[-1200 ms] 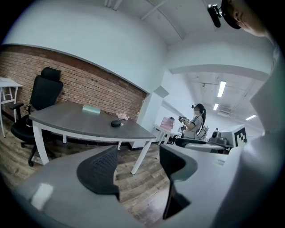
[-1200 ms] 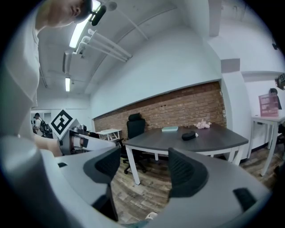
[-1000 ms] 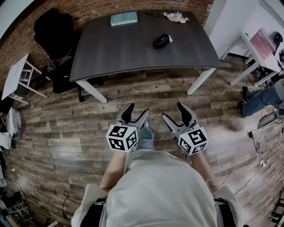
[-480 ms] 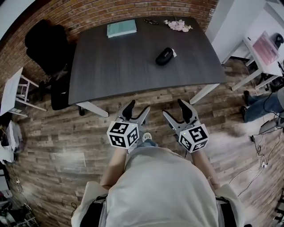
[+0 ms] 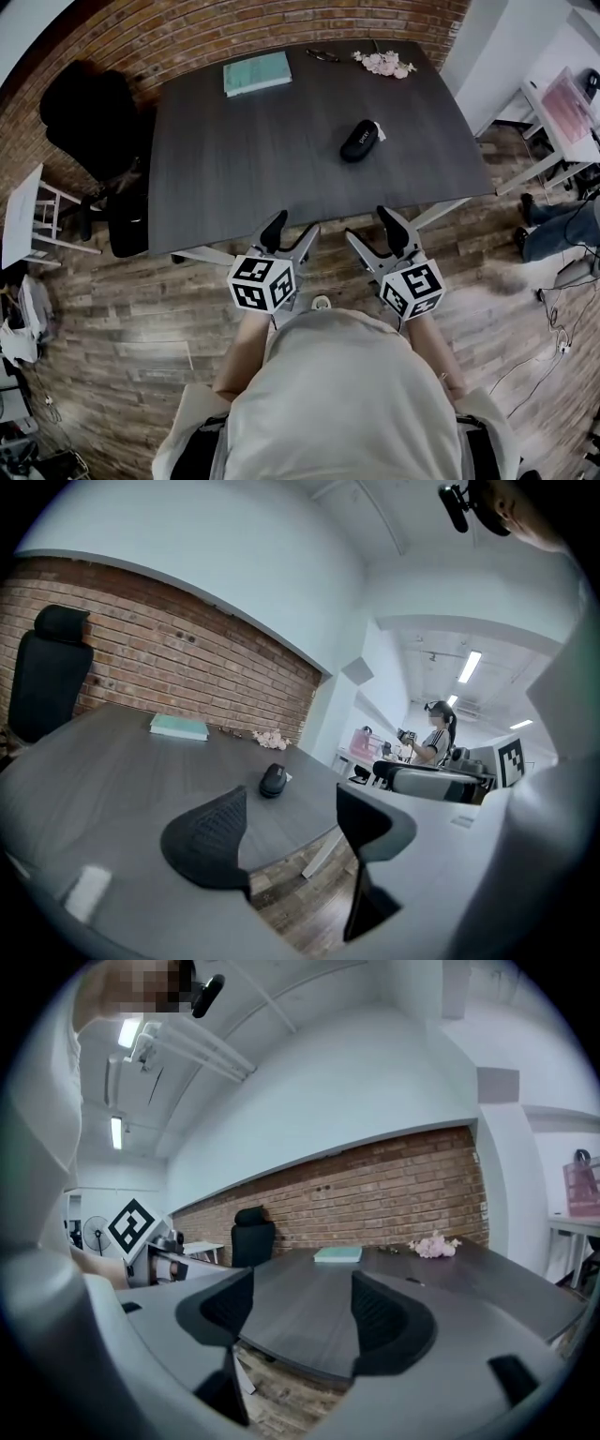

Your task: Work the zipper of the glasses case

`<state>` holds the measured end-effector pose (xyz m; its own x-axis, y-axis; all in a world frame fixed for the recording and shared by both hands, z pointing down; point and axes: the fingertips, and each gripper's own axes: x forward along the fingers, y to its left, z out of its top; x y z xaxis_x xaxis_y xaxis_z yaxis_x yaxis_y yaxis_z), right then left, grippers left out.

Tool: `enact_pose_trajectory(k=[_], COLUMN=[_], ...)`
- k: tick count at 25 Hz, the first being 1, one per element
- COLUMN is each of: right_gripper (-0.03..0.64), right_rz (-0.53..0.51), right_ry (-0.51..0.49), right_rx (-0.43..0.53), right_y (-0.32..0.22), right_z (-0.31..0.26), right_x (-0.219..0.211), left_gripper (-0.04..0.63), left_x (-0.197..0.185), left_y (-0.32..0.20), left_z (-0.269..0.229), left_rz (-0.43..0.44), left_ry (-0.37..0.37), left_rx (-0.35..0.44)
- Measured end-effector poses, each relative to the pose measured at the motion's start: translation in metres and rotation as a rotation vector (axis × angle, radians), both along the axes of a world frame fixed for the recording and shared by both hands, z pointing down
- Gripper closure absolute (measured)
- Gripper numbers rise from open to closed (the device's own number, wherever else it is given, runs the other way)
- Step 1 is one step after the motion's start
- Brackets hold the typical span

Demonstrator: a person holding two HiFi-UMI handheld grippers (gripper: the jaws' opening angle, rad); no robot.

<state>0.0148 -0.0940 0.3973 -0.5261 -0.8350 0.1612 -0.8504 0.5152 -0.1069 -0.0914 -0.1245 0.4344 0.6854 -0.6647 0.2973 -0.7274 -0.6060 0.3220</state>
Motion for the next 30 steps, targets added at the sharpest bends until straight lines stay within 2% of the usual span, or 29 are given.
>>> enact_pose_trajectory(k=[6,12,20,30], right_gripper=[0.299,0.301,0.308,0.314], right_rz=[0.023,0.044,0.011,-0.027], right_ry=[-0.004,-0.014,0.003,0.007], right_rx=[-0.029,-0.049,-0.050,-0.087], right_y=[-0.028,-0.068,-0.152,-0.225], right_z=[0.008,0.016,0.019,0.030], right_x=[0.011,0.038,0.078,0.123], left_gripper=[0.310,0.310,0.310,0.291], left_x=[0.003,0.022,0.066,0.134], left_y=[-0.034,-0.072,-0.145,-0.216], left_z=[0.005,0.018,0.034,0.063], left_rz=[-0.002,0.001,0.008,0.101], left_ry=[-0.002,-0.002,0.008,-0.008], left_rx=[-0.018,-0.045,-0.099,-0.198])
